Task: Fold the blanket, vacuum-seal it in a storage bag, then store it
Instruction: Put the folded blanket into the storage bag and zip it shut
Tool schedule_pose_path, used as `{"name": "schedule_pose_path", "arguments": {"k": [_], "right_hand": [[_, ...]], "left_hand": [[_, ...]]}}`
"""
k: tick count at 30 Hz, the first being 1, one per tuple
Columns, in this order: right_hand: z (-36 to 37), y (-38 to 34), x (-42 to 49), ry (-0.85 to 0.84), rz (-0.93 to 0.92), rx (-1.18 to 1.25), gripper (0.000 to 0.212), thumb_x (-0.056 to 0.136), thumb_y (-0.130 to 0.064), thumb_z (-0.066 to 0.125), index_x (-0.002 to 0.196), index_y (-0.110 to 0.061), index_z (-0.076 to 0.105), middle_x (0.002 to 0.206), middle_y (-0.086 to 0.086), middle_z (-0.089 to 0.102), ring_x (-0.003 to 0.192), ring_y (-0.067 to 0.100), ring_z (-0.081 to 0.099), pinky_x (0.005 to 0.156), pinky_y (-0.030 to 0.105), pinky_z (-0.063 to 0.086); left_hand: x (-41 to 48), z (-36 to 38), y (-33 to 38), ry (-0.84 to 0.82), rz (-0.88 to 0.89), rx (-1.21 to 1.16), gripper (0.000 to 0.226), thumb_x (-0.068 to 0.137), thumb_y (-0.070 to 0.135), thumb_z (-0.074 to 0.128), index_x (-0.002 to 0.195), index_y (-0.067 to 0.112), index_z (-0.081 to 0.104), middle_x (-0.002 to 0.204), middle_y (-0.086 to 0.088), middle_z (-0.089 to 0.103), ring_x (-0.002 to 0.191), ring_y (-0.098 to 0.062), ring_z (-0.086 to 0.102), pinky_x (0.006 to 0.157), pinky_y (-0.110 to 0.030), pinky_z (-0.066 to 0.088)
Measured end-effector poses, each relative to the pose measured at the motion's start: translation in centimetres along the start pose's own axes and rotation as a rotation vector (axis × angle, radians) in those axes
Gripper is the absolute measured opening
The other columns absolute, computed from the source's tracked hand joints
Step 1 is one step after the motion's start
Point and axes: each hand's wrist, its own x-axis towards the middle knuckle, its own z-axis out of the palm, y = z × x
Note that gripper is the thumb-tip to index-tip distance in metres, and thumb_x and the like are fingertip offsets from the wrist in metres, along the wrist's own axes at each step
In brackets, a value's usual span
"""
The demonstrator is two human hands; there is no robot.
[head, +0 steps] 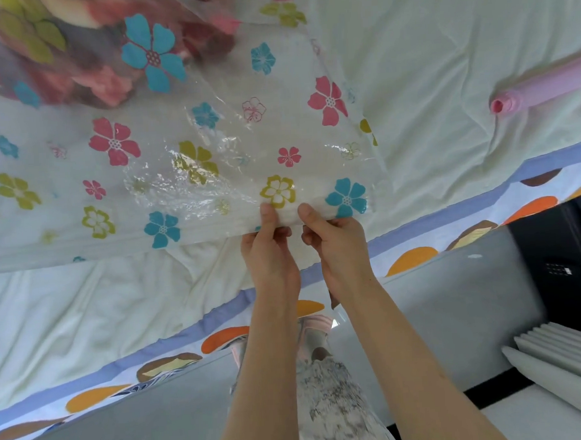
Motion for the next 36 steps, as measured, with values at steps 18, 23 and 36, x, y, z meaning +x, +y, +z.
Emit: {"name": "schedule_pose_path", "arguments": {"k": [18, 23, 36], "right_hand": [[-0.4, -0.2, 0.2, -0.006, 0.052, 0.002, 0.009, 0.081, -0.009, 0.072, 0.086, -0.008, 0.064, 0.058, -0.003, 0.056, 0.051, 0.010, 0.045, 0.053, 0.024, 0.042], [-0.2, 0.4, 0.1, 0.018, 0.033, -0.005, 0.012, 0.083, -0.011, 0.071, 0.091, -0.004, 0.066, 0.066, 0.002, 0.057, 0.054, 0.011, 0.043, 0.054, 0.024, 0.040], [-0.4, 0.5, -0.8, 0.224, -0.135, 0.032, 0.011, 0.090, -0.009, 0.062, 0.081, -0.005, 0.067, 0.069, -0.003, 0.067, 0.069, 0.009, 0.061, 0.070, 0.023, 0.054]], "left_hand": [[-0.5, -0.1, 0.0, -0.012, 0.049, 0.029, 0.016, 0.091, 0.011, 0.057, 0.080, 0.001, 0.061, 0.068, -0.001, 0.070, 0.066, -0.011, 0.066, 0.068, -0.024, 0.056], [0.1, -1.9, 2.1, -0.067, 0.014, -0.090, 0.013, 0.094, 0.009, 0.052, 0.092, 0.005, 0.064, 0.087, -0.005, 0.072, 0.086, -0.018, 0.069, 0.077, -0.030, 0.057], [-1.4, -0.1, -1.3, -0.294, -0.057, 0.431, 0.014, 0.078, 0.018, 0.074, 0.080, 0.004, 0.071, 0.073, -0.007, 0.068, 0.067, -0.014, 0.062, 0.068, -0.028, 0.051]]}}
